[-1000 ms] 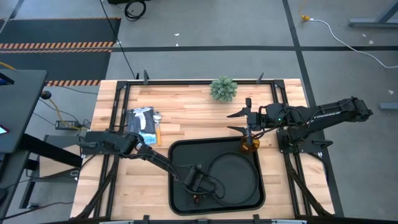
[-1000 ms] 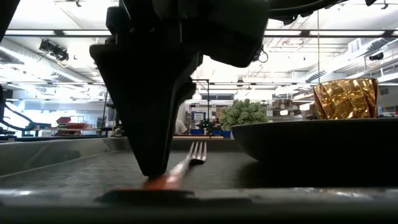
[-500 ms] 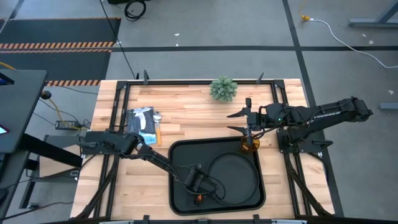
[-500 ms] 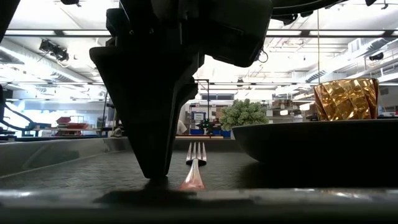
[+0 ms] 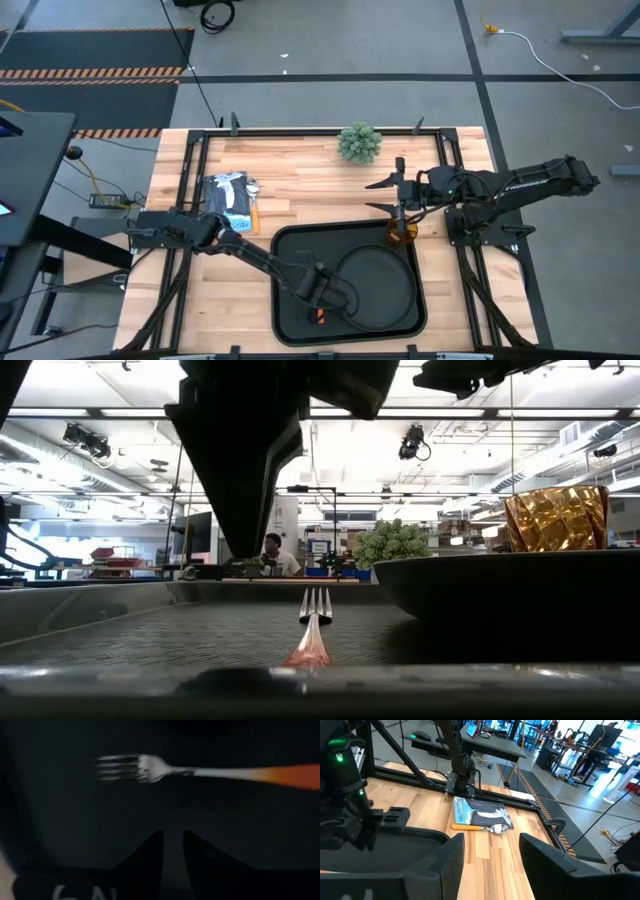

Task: Pick and place plate/cup/fork/spoon on tray
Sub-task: Put the orange fork on the black serving tray to the left of the black plate, then put the yellow spoon on the black serving tray to the left of the orange fork

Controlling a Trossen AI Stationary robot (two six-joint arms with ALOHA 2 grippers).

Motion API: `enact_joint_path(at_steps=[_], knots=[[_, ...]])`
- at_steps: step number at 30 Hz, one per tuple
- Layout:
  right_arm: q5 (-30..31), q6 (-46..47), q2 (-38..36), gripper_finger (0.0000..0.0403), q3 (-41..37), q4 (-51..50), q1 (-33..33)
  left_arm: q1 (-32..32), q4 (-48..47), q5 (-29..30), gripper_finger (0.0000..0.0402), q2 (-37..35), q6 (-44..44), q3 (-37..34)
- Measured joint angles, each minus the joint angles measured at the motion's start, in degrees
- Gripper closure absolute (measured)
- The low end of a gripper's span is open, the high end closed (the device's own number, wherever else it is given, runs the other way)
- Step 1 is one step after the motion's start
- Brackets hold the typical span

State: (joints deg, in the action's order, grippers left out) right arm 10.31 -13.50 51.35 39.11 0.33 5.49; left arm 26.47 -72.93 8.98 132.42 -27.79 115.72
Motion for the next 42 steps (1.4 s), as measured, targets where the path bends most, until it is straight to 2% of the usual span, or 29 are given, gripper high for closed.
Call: enact_joint_path(at_steps=[15,23,28,36,42], knots=[[0.02,-0.15,-0.66,0.0207,0.0,-0.62,-0.01,-0.59,-12.21,7.3,0.032,-1.59,0.64,-0.11],[0.02,-0.15,-0.66,0.0207,-0.01,-0.83,-0.01,-2.84,-14.13,17.4,0.032,-9.02,-0.09,-1.93],[0.02,-0.15,-0.66,0.0207,0.0,-1.02,-0.01,-4.67,-10.13,20.3,0.032,-17.59,-4.27,-13.92],[0.02,-0.31,-0.66,0.0207,0.0,-0.47,-0.03,-8.87,8.62,21.06,0.032,-35.23,-16.42,-41.48],[0.02,-0.24,-0.66,0.0207,0.01,-0.4,-0.03,-13.18,15.36,23.24,0.032,-43.06,-26.7,-53.24]])
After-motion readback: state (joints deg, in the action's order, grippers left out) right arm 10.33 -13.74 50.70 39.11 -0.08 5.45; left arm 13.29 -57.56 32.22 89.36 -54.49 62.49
